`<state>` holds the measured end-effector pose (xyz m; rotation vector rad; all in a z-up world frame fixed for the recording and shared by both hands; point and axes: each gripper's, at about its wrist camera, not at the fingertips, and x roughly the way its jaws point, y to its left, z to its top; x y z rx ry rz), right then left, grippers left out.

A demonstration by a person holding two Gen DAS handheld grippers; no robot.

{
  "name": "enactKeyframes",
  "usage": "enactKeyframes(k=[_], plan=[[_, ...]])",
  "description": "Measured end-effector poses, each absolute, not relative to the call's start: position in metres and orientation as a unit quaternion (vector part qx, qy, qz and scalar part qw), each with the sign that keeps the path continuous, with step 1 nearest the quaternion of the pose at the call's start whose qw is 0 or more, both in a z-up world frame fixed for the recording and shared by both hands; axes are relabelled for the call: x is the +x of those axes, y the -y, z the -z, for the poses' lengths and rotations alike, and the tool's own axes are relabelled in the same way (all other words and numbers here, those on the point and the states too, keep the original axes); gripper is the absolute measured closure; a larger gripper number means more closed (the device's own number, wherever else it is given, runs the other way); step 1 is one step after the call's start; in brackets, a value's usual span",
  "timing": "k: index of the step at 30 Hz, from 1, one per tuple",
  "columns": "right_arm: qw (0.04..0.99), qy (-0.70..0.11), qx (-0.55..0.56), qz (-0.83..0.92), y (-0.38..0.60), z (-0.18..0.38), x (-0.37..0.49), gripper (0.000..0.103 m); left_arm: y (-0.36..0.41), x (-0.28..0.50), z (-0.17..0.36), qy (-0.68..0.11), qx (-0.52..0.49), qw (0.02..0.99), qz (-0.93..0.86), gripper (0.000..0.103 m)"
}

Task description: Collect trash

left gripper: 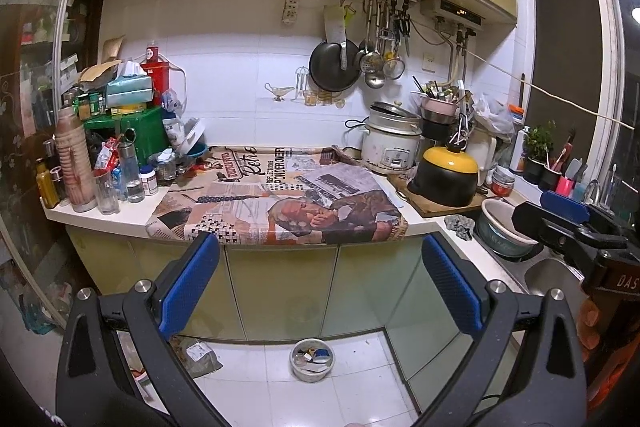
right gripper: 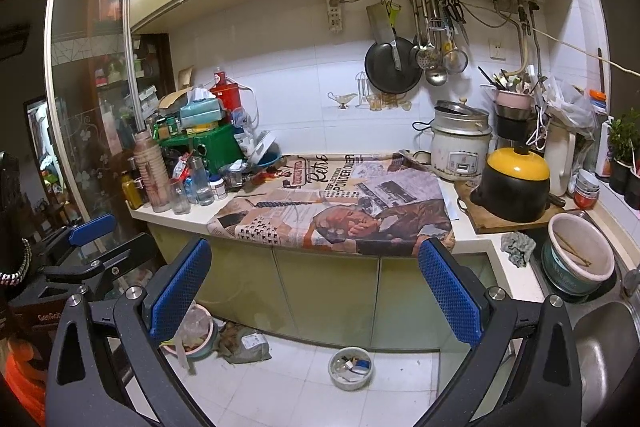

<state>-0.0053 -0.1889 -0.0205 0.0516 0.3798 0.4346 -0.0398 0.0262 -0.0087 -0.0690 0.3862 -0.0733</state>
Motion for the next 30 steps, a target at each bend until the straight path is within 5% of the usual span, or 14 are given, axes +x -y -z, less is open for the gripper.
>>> enactKeyframes(k=[30], plan=[[0.961, -0.185, 0.026, -0.203, 0.189, 0.020, -0.010, 0.000, -0.015, -0.036, 0.004, -0.178, -0.036, 0.982, 0.042, 0.001]])
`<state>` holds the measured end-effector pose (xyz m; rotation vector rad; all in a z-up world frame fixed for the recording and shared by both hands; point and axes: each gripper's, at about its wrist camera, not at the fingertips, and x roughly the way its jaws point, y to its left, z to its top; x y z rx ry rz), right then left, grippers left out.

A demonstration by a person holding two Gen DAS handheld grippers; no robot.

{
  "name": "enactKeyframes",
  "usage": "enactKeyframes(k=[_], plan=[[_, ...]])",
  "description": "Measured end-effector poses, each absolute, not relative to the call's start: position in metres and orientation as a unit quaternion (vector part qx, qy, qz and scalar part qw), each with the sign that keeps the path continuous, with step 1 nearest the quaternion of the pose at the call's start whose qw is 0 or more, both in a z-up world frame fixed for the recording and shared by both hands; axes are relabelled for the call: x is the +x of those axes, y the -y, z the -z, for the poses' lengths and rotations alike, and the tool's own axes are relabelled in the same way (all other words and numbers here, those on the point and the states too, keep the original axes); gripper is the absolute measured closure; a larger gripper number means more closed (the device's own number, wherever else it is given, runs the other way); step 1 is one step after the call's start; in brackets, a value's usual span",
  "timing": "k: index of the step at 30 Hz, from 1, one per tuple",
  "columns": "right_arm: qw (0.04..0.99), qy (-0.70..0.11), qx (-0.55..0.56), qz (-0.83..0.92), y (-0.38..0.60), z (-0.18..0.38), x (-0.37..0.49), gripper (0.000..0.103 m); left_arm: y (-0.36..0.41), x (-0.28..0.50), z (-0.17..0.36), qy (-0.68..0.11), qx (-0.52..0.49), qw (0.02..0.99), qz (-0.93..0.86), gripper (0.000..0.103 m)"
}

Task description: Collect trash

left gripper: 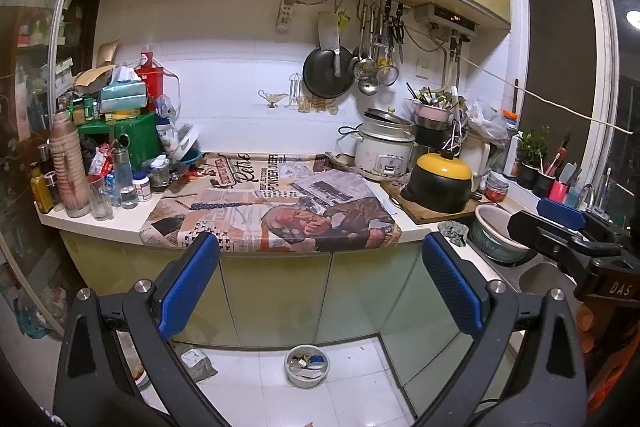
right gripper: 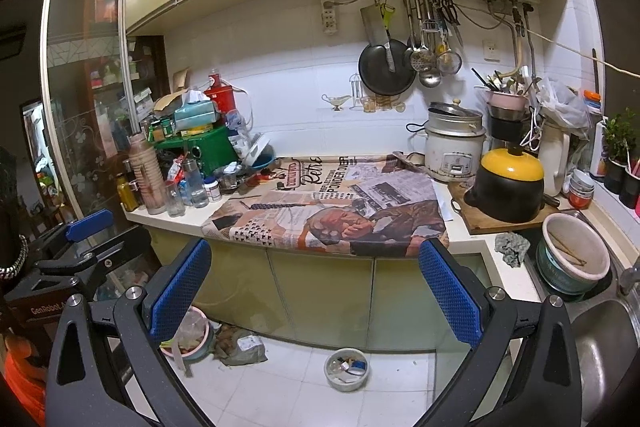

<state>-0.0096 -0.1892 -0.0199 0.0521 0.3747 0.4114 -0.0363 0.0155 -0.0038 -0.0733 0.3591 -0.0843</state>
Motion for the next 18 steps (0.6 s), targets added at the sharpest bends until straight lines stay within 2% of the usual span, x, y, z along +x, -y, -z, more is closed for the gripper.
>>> enactKeyframes(k=[18], plan=[[0.959, -0.196, 0.028, -0.205, 0.186, 0.021, 0.019, 0.000, -0.015, -0.005, 0.008, -0.186, -0.045, 0.981, 0.029, 0.001]])
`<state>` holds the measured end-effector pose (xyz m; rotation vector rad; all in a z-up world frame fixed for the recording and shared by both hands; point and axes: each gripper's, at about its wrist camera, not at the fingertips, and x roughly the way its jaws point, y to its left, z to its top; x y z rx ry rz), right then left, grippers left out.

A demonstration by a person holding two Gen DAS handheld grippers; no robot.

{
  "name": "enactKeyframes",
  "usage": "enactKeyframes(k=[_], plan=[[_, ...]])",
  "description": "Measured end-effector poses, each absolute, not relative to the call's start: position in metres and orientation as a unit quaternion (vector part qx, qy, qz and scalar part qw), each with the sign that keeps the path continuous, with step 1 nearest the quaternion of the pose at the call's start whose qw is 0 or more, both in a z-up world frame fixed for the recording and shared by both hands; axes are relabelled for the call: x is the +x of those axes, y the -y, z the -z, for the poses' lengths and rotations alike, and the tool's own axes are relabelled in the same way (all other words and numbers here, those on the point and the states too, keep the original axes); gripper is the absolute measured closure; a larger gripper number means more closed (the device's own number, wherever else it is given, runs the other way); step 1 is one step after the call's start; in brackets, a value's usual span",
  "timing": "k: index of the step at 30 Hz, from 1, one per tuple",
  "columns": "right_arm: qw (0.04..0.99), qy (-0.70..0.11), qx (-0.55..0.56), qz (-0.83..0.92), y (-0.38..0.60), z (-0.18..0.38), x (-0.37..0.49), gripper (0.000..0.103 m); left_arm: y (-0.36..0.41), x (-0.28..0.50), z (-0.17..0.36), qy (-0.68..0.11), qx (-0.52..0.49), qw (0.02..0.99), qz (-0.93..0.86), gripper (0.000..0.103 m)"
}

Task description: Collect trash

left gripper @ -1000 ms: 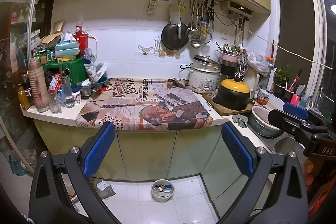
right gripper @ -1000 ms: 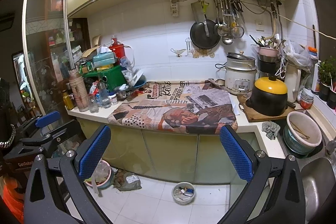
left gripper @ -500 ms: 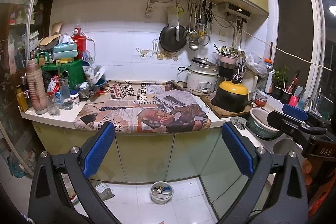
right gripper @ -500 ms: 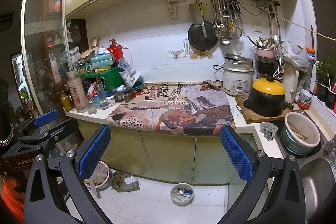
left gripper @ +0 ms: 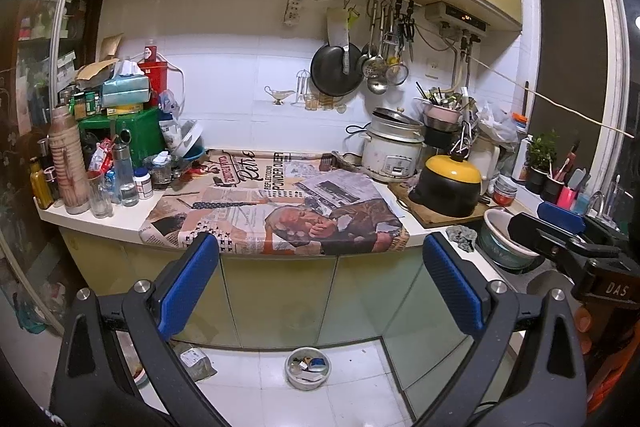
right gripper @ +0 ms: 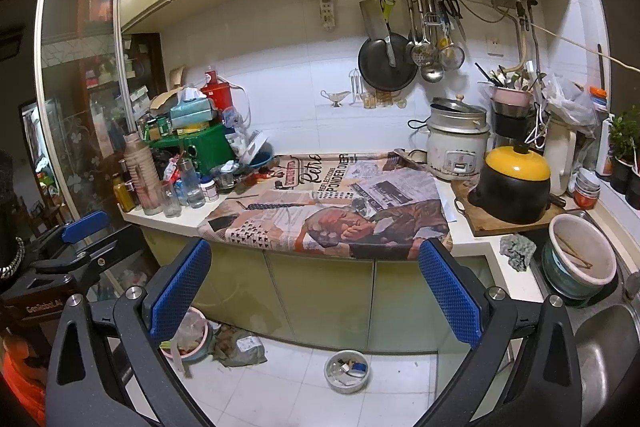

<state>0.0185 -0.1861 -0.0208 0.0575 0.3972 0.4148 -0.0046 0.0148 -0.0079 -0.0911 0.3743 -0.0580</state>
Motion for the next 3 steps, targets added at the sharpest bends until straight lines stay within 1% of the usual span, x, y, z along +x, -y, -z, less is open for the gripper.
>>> enactKeyframes(k=[3], plan=[[0.957, -0.200, 0.031, -0.208, 0.187, 0.022, 0.035, 0.000, -0.016, 0.011, 0.010, -0.189, -0.045, 0.981, 0.023, 0.001]])
